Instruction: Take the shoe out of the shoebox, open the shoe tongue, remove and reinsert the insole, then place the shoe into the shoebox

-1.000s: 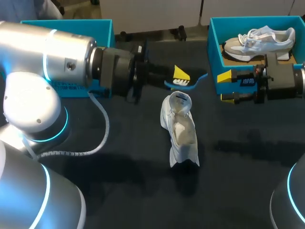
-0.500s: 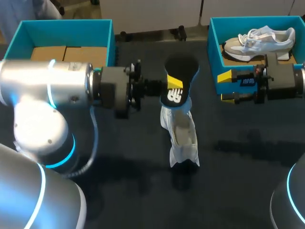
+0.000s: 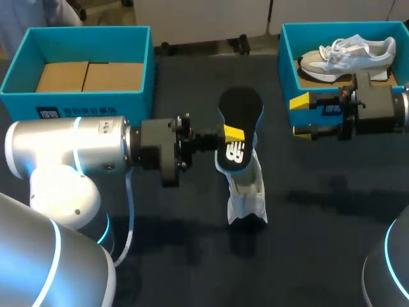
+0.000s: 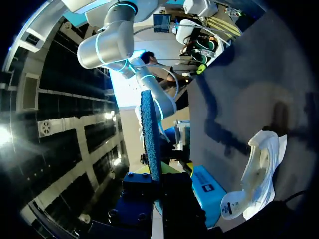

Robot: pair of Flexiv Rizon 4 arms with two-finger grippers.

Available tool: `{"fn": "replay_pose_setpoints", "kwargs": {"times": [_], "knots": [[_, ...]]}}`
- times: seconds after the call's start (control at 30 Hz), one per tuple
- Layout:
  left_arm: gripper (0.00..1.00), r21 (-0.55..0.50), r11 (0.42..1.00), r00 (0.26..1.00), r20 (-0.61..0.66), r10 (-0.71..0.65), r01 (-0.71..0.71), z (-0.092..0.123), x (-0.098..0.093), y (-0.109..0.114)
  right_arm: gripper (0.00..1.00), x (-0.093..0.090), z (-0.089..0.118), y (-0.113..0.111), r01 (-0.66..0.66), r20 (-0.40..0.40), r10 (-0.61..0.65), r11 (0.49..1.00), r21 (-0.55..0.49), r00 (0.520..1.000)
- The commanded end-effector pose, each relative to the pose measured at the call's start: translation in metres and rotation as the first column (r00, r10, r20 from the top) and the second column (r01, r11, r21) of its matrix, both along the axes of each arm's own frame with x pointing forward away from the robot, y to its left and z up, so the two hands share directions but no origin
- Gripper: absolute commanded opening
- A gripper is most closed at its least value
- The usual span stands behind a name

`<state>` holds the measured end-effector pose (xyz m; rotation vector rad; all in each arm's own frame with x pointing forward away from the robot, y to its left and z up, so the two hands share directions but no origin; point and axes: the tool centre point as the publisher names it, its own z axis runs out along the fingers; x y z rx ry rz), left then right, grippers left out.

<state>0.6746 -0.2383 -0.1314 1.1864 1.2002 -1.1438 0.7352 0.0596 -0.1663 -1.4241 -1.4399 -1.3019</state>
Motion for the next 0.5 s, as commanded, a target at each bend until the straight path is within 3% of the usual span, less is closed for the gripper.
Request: {"fn": "replay_pose_setpoints", "kwargs": {"times": [0.03,0.5], "knots": [[0.00,-0.012,1.000,1.000,0.015,0.010,-0.009,-0.008,0.000,0.000,1.00,0.001,0.001,0.013,-0.004,-0.013,0.004,1.000,0.010,1.000],[0.00,-0.003,1.000,0.990,0.138,0.010,-0.010,-0.026,0.006,-0.021,1.00,0.005,0.012,0.053,-0.080,-0.075,0.082,0.996,0.032,0.994]]}}
